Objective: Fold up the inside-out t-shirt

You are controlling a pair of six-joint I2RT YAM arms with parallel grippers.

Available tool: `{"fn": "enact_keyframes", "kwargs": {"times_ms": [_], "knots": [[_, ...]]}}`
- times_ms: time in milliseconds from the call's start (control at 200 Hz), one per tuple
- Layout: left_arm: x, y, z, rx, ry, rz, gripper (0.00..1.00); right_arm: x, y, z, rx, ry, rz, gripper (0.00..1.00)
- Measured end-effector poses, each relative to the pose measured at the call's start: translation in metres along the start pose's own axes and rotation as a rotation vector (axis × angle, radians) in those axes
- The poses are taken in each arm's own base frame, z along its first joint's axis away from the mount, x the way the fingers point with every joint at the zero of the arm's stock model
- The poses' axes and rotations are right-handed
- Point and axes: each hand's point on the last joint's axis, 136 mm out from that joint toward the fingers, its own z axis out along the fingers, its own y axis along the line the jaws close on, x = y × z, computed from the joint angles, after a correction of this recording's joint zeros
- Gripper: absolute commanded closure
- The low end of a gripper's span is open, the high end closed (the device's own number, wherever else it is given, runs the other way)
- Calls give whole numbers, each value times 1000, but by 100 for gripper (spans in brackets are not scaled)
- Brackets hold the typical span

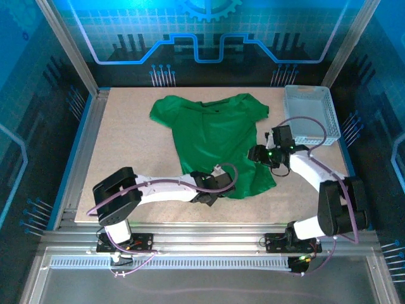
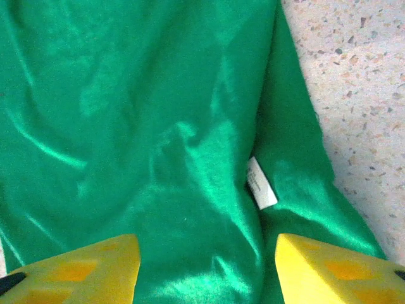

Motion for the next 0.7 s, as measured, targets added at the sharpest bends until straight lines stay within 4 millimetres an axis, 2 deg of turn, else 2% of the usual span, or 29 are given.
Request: {"fn": "enact_keyframes", "kwargs": {"times_ms": [110,170,335,425,545,700], "knots": [[-15,6,-11,49,-44,-61,100,9,6,-16,-34,-38,-30,38],[-25,10,-18,84,-73,-101,100,16,17,-27,-67,-67,-73,37],[-55,25,-32,165,-135,-224,100,61,77,-47,-228,-80,-289,37],[-73,34,-36,195,-165,-278,100,88,98,-54,-298,-74,-384,37],[-96,45,-46,221,-207,-325,100,117,110,-55,-358,-72,-457,36],[-122,53,-62,249,-268,-349,100,154,121,-41,-403,-7,-531,41]]}}
